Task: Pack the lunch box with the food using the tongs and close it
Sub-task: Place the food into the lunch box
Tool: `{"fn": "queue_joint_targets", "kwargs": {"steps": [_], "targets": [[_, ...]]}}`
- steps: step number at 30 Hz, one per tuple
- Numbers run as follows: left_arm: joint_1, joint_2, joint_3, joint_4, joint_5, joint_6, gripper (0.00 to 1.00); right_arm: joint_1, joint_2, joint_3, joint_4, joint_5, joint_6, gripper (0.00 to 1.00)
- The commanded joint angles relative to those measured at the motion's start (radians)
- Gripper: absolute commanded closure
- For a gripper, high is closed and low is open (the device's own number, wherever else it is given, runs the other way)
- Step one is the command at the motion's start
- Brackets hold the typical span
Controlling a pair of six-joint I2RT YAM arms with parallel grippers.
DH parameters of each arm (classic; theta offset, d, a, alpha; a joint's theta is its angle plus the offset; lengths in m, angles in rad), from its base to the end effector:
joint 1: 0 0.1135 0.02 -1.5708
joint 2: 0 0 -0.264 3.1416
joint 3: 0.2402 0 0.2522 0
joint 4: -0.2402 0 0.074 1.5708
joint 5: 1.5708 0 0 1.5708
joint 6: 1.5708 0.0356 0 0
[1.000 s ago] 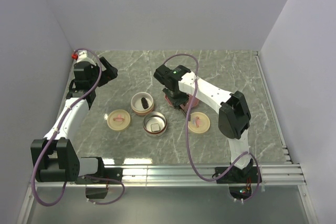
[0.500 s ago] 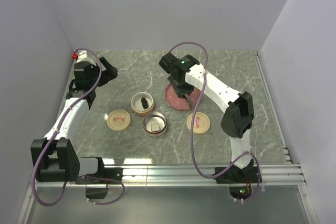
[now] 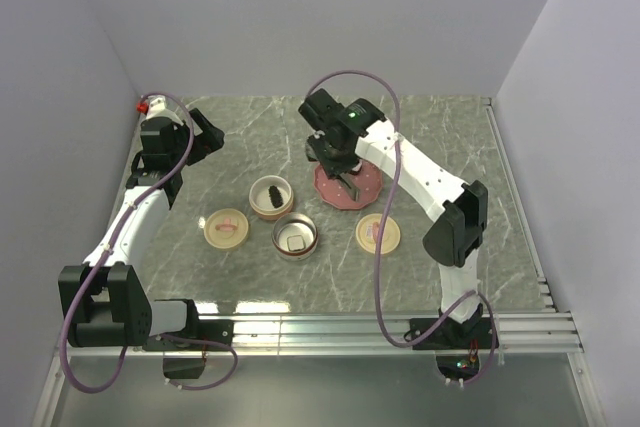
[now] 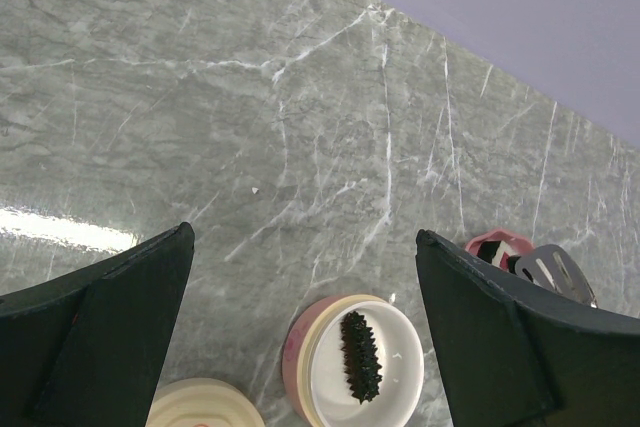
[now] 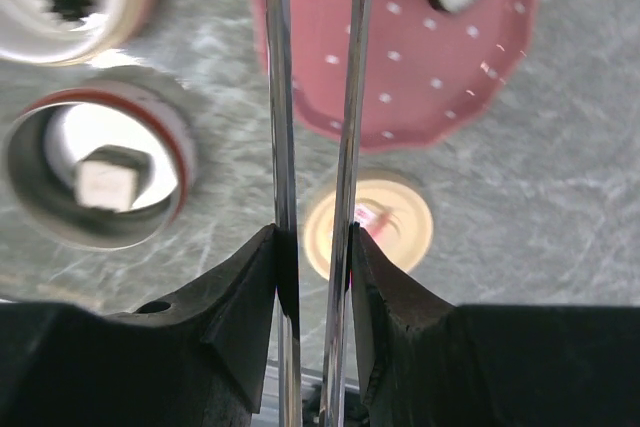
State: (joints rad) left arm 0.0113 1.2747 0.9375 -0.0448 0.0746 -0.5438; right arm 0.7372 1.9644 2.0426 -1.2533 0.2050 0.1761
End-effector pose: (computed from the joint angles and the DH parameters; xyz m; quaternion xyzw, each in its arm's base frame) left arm 0.2956 0.0007 0.3008 -0.2068 0.8019 -0.1771 0.5318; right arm 0.3030 0.2654 0.3358 -0.2507 0.9428 -0.0038 0.2197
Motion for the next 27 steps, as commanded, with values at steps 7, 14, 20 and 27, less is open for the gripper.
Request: {"fn": "queue_joint_targets", "kwargs": {"steps": [7, 14, 20, 27], "targets": [[-0.005, -0.001, 0.043, 0.037, 0.017, -0.010, 0.01, 0.125, -0.048, 0.080, 0.071, -0.084, -0.070, 0.83], [-0.005, -0.011, 0.029, 0.039, 0.017, -0.012, 0.01, 0.177, -0.022, 0.102, 0.078, -0.125, -0.087, 0.83], [-0.005, -0.017, 0.018, 0.037, 0.019, -0.013, 0.01, 0.205, -0.001, 0.082, 0.083, -0.144, -0.089, 0.83], [-0.005, -0.021, 0.018, 0.039, 0.013, -0.011, 0.01, 0.222, 0.010, 0.015, 0.117, -0.156, -0.101, 0.83]]}}
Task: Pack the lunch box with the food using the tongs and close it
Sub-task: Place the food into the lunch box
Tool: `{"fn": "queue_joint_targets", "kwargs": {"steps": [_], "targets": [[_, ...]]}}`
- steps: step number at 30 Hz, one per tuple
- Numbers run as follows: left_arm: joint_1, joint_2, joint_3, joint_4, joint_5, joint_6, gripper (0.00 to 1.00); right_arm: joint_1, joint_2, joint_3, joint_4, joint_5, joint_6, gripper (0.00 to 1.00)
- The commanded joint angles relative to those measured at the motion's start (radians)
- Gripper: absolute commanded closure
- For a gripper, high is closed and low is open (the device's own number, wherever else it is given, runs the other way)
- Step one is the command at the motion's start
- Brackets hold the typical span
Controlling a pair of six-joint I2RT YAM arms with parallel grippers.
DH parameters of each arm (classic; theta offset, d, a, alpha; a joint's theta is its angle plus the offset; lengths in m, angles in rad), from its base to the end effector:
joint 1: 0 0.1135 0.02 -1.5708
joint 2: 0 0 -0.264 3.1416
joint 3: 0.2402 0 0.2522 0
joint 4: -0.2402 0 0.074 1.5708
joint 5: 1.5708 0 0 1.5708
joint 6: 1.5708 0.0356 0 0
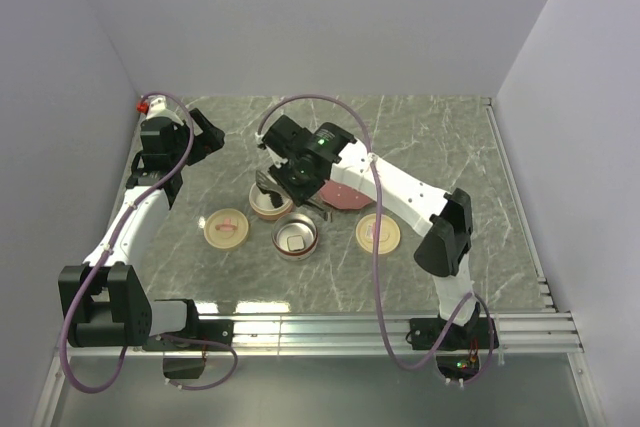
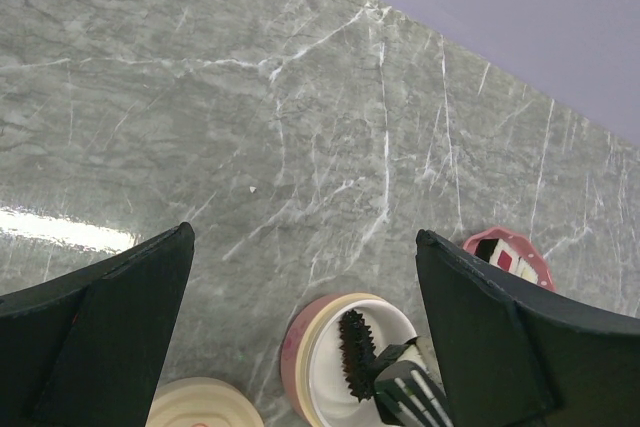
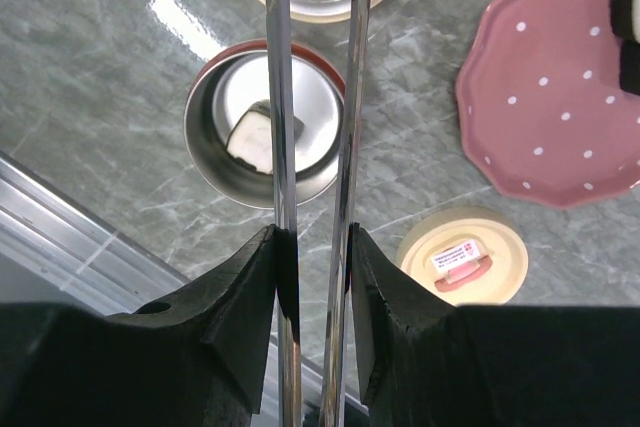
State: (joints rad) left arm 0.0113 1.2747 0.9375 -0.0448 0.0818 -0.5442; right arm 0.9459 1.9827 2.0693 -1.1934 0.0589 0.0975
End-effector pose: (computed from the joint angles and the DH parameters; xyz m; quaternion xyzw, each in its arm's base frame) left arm 0.2956 0.0004 0.3008 -0.2049 0.8023 -0.1800 0.5309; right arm 0.2436 0.3342 0.3384 -0.3942 0.8894 0.0897 0.2135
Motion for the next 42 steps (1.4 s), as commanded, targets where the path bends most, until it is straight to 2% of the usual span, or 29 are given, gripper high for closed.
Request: {"fn": "queue_joint_targets", "kwargs": {"steps": [1, 14, 17, 22, 28, 42], "targets": [[-0.004, -0.021, 0.018, 0.039, 0.006, -0.010, 0.01, 0.016, -0.005, -0.023, 0.060, -0.011, -0.025, 0.83], [-0.005, -0.018, 0.024, 0.033, -0.007, -0.008, 0.00, 0.027, 0.039, -0.018, 0.048, 0.002, -0.041, 0.82], [-0.004, -0.017, 0.024, 0.029, -0.010, -0.008, 0.00, 0.030, 0.050, -0.015, 0.043, 0.002, -0.042, 0.78], [-0.005, -0.020, 0.024, 0.031, -0.011, -0.008, 0.01, 0.033, 0.045, -0.035, 0.043, 0.021, -0.039, 0.65], [-0.005, -0.018, 0.023, 0.034, -0.008, -0.010, 0.00, 0.033, 0.042, -0.034, 0.049, 0.024, -0.035, 0.58], [-0.005, -0.021, 0.020, 0.033, -0.010, -0.008, 0.01, 0.034, 0.051, -0.023, 0.061, 0.059, -0.022, 0.53]]}}
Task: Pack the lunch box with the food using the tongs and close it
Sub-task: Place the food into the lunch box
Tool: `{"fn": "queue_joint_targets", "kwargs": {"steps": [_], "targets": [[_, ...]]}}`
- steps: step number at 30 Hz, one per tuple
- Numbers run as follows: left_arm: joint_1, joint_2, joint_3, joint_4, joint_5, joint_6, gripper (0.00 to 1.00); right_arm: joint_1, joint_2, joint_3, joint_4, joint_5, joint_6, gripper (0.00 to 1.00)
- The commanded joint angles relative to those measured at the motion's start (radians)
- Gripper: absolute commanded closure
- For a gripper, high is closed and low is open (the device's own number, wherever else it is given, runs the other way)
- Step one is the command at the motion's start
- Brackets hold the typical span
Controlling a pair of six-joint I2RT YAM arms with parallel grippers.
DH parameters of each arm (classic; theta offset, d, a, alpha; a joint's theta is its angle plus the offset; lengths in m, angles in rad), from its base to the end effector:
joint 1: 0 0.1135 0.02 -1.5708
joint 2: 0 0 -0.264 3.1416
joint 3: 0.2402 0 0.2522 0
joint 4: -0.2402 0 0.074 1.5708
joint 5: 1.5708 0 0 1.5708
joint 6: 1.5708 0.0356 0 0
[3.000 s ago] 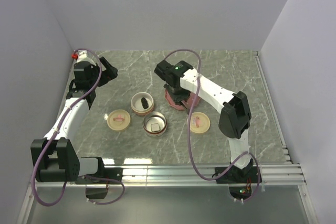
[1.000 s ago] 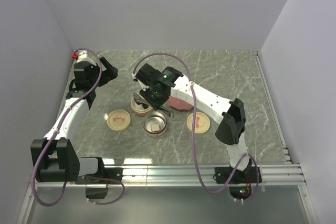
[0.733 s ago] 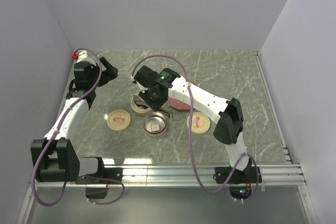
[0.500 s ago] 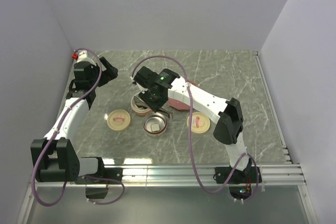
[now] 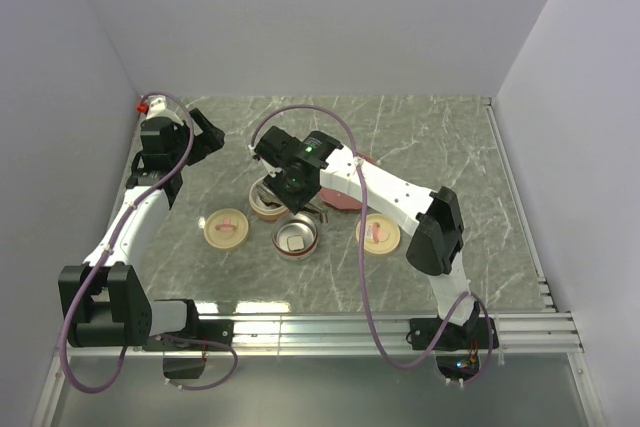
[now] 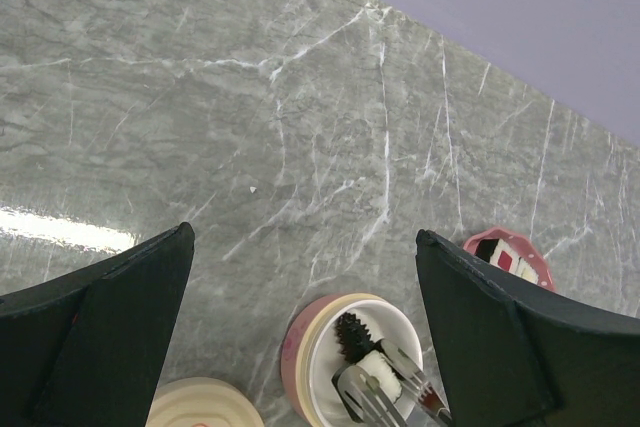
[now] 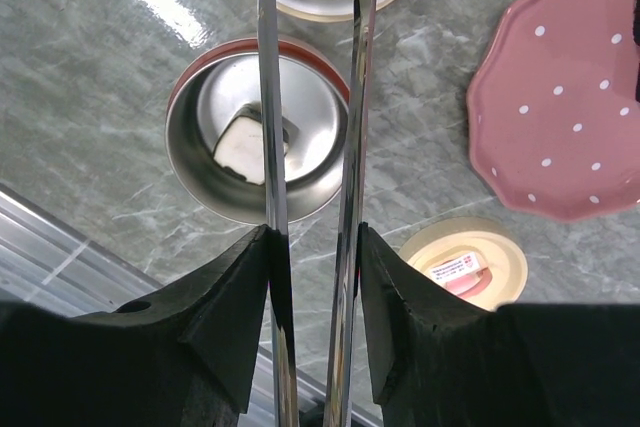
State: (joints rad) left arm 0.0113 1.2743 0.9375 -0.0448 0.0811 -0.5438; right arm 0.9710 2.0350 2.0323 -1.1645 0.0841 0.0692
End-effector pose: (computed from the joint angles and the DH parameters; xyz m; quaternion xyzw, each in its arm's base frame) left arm 0.2955 0.0005 0.3009 -0.2049 0.8022 -0.1797 0.5312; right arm 0.2431 0.3502 0.3082 -0.4190 0.8847 0.0638 0.1942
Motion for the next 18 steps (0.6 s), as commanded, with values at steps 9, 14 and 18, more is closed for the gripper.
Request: {"fn": "queue_joint_targets", "kwargs": {"steps": [9, 14, 18], "targets": [[-0.004, -0.020, 0.021, 0.033, -0.003, -0.008, 0.01, 0.008, 0.027, 0.051, 0.042, 0.039, 0.018, 0.49], [-0.004, -0.021, 0.021, 0.034, -0.004, -0.010, 0.00, 0.008, 0.022, 0.052, 0.060, 0.032, 0.015, 0.49], [-0.005, -0.021, 0.021, 0.034, -0.003, -0.010, 0.01, 0.006, 0.016, 0.059, 0.063, 0.065, 0.018, 0.49]]}}
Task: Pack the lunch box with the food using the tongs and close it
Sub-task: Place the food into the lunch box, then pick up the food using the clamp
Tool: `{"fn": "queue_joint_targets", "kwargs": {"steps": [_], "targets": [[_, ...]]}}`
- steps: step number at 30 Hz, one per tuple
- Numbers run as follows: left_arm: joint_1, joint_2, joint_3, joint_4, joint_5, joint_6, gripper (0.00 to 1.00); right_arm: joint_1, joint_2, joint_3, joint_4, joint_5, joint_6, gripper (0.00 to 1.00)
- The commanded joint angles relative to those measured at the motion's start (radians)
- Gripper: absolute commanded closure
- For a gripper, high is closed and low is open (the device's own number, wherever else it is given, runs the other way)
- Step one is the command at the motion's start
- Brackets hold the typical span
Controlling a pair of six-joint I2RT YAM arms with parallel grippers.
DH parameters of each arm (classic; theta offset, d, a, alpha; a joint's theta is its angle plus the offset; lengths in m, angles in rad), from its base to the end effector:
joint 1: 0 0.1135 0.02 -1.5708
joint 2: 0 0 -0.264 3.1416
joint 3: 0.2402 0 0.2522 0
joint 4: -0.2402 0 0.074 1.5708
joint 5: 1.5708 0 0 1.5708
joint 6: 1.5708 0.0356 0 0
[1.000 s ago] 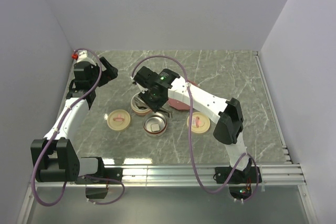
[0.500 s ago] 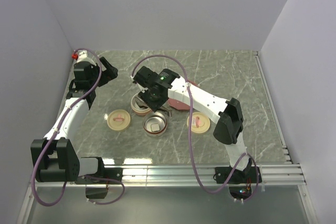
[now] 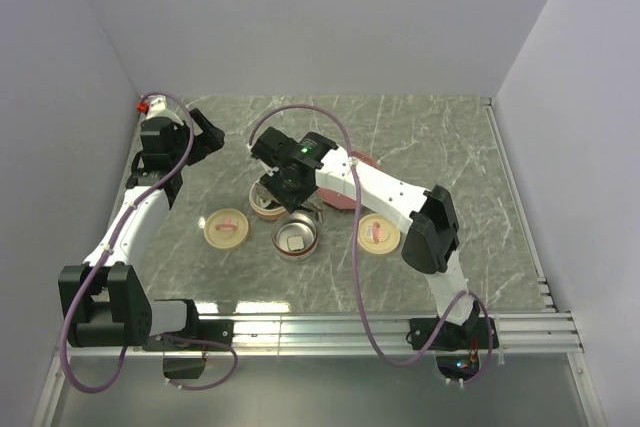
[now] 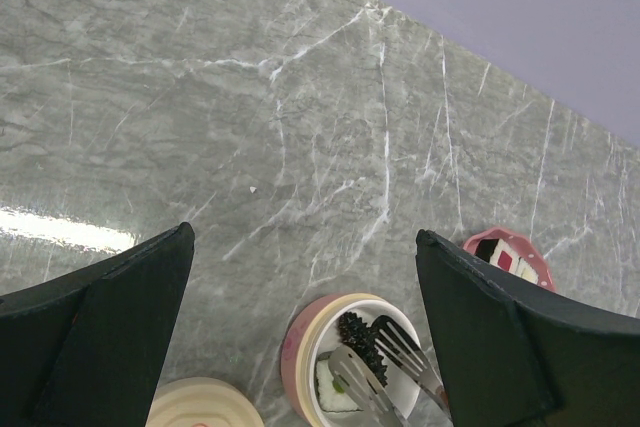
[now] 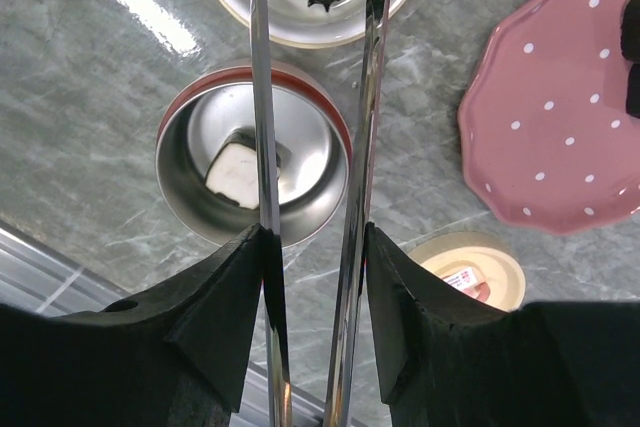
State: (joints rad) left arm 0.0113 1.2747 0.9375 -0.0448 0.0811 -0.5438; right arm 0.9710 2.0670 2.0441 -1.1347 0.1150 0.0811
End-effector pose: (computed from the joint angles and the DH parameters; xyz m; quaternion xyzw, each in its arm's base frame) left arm 0.2956 0.0005 0.3008 -0.2050 0.8023 -0.1796 0.5310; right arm 0.2494 0.3575 0.2999 -0.4099 0.8871 0.0542 0.2054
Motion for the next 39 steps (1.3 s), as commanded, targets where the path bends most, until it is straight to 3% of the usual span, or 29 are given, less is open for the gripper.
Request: {"fn": "queue_joint_targets", "kwargs": {"steps": [1, 14, 30, 39], "targets": [[-0.004, -0.018, 0.021, 0.034, -0.003, -0.010, 0.00, 0.006, -0.019, 0.050, 0.033, 0.040, 0.009, 0.49], [-0.005, -0.018, 0.021, 0.037, 0.003, -0.013, 0.01, -0.058, -0.102, 0.177, 0.029, 0.104, 0.057, 0.48], [-0.005, -0.015, 0.023, 0.034, -0.007, -0.008, 0.00, -0.319, -0.260, -0.160, 0.107, 0.201, 0.059, 0.49], [-0.005, -0.003, 0.038, 0.029, -0.006, -0.007, 0.00, -0.364, -0.285, -0.269, 0.135, 0.221, 0.065, 0.49]]}}
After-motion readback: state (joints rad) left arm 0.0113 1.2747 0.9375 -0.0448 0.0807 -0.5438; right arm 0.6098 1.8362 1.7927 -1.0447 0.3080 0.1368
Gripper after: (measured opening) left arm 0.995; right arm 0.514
